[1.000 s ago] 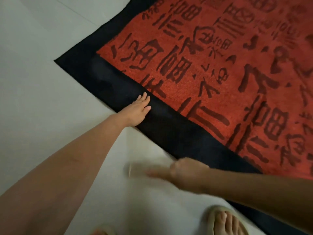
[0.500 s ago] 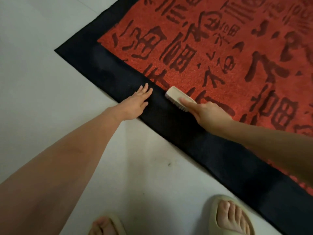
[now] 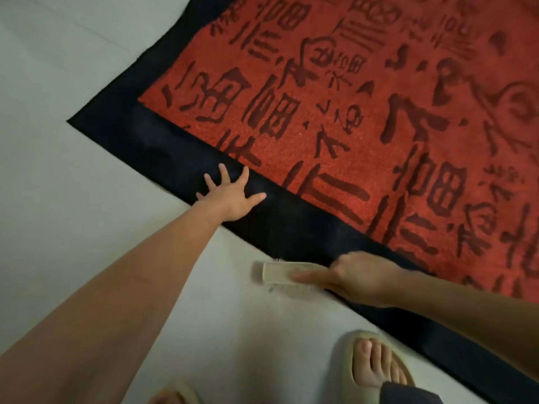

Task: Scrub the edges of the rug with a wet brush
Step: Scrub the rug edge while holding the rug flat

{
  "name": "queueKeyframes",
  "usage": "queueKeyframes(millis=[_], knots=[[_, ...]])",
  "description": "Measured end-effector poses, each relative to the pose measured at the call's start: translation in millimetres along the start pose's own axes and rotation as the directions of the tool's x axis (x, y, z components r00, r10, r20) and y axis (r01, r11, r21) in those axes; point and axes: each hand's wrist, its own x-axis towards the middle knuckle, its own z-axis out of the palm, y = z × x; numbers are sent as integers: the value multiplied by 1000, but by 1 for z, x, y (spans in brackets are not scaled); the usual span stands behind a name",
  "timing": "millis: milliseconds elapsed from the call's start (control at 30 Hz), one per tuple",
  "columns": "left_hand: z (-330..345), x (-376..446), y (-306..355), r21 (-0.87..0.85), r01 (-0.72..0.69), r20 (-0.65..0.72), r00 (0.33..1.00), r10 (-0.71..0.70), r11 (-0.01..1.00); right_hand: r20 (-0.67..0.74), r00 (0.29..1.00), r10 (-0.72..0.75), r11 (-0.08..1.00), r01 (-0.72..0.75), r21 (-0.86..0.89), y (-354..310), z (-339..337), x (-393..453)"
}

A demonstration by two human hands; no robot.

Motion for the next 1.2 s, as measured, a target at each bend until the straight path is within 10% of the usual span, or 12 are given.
queueKeyframes(millis=[167, 300, 467, 633, 800, 933, 1200], knots=[[18, 1, 16, 52, 67, -52, 997, -64, 996, -335, 860, 385, 918, -318, 238, 32, 1, 9], [24, 2, 21, 71, 75, -71, 995, -70, 995, -96, 995, 8, 998, -1, 69, 7, -3, -15], [21, 6, 27, 39, 60, -76, 996, -57, 997, -382, 887, 260, 961, -199, 194, 52, -18, 7], [27, 5, 58, 55, -263, -76, 961, 266, 963, -91, 990, -108, 993, 112, 43, 25, 5, -21], [40, 8, 99, 4, -324, -113, 940, 322, 946, -315, 921, 227, 969, -181, 168, 52, 2, -28], [44, 13, 114, 86, -303, -23, 952, 306, 949, -44, 996, -81, 994, 84, 73, 28, 32, -61], [46, 20, 132, 136, -255, -40, 964, 263, 957, -243, 952, 189, 922, -87, 377, 13, 64, -65]])
